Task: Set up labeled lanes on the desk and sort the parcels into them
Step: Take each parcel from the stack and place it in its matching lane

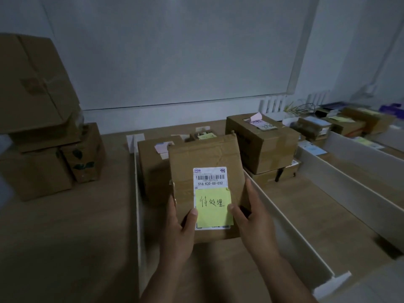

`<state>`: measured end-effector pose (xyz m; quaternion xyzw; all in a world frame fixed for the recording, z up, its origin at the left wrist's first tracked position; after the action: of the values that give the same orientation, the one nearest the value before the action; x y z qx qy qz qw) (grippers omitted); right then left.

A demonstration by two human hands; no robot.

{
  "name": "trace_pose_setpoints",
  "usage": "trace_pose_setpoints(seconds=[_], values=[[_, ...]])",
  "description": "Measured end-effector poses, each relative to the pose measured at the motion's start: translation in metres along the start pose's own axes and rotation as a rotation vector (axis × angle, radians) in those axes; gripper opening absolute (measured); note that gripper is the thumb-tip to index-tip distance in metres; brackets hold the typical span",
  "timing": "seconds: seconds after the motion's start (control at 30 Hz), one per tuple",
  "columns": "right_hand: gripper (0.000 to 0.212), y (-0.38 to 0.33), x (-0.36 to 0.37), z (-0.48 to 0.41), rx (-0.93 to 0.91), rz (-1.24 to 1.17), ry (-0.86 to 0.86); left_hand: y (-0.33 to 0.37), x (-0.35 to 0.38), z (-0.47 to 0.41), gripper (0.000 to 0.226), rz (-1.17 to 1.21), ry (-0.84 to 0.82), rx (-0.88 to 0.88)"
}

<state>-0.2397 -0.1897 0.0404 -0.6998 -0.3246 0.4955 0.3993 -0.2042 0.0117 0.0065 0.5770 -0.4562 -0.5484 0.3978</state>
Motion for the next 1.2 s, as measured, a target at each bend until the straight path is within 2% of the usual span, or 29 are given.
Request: trace_pose_setpoints(seconds=[0.2,0.5,0.9,1.03,1.2], values=[[0.074,0.062,-0.010,-0.010,0.139,0.050,-0.029,-0.032,0.048,-0.011,0.074,-0.048,-0.045,-0.119],[0.074,0.118,-0.018,-0.049,0.243,0.188,-0.144,-0.060,0.098,-0.022,0.050,-0.142,-0.051,-0.326],[0.064,0.137,-0.002,-0.109,0.277,0.421,-0.296,-0.068,0.116,-0.075,0.058,-0.381,-0.084,-0.504],[0.053,0.142,0.005,-0.134,0.294,0.437,-0.315,-0.060,0.118,-0.090,0.046,-0.392,-0.053,-0.510],[0.050,0.144,0.009,-0.162,0.286,0.470,-0.348,-0.060,0.121,-0.110,0.062,-0.425,-0.012,-0.548]])
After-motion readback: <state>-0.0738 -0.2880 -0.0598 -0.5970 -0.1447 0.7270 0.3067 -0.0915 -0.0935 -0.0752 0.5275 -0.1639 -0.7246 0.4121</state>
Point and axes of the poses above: each hand's wrist, its own z-axis away from the middle knuckle, its own x-axis out of the palm, y = z × x, the point moved 9 cm from there along -z, towards the middle knuckle, and after that the axes turned 8 degrees about -y, right-handed, at the moved point
